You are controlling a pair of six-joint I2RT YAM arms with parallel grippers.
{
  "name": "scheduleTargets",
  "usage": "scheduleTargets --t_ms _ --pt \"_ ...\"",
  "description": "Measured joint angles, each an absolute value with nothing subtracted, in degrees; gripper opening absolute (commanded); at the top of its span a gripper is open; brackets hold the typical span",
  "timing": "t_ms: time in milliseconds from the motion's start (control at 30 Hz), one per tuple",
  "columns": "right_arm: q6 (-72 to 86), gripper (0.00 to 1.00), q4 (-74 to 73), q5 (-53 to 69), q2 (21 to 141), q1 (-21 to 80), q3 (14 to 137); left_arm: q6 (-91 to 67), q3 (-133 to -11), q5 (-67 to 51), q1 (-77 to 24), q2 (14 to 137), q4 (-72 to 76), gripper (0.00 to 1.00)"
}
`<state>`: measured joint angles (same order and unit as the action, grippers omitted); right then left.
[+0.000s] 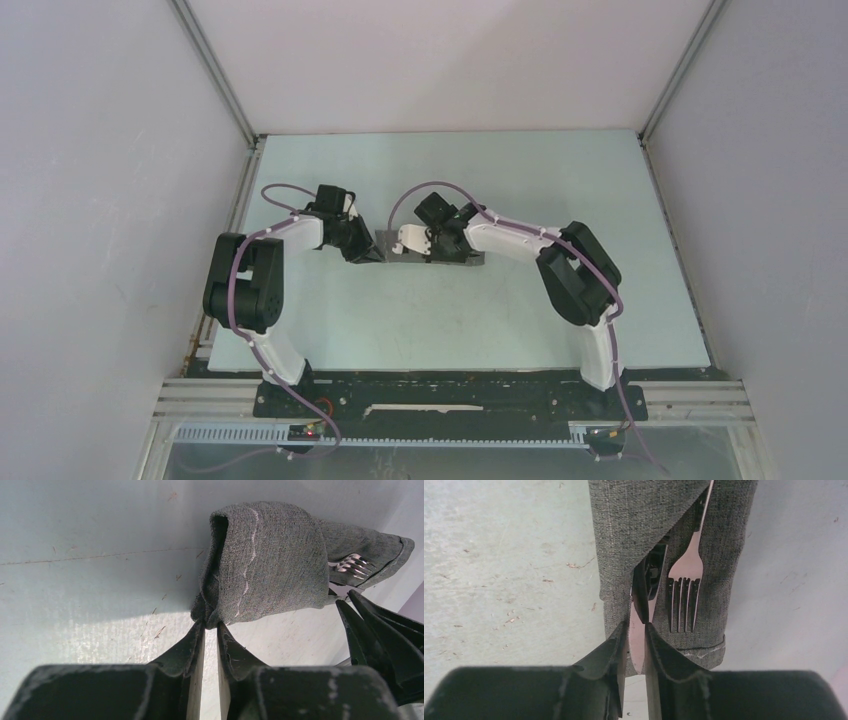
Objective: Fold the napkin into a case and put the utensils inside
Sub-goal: Insert the fork into the folded napkin, then reset both arms
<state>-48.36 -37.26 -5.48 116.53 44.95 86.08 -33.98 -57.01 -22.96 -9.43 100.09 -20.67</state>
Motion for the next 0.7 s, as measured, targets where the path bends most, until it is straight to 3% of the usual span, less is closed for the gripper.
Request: scheduleTargets --t_ms 33,67,100,233,400,700 --pt "-47.5 0.38 -37.2 -5.5 116.5 44.8 86.1 -34.0 -57.0 -22.9 -9.5 100.1 -20.7 0.24" --pt "-46.5 0.79 -37.1 -5.4 116.4 44.6 86.1 -34.0 -56.9 -22.9 -9.5 100.0 -20.6 0.27" --pt "-45.1 0.97 -37.2 -5.2 116.0 44.2 86.1 -34.0 -56.8 -22.9 -9.4 99.7 -20.6 0.32" --pt "-39.6 1.00 -37.4 -3.6 110.0 42.2 84.6 -33.8 -55.3 -22.7 -9.3 95.9 -21.4 0.50" --pt "-30.8 1.00 -39.2 -4.1 89.1 40.8 79.9 -32.6 -54.5 -20.4 -9.0 81.7 -25.8 0.67" --pt "-7.8 1.00 -45.8 -9.0 57.8 43.7 88.9 -29.2 -69.9 -17.1 -9.1 53.8 -29.6 0.80"
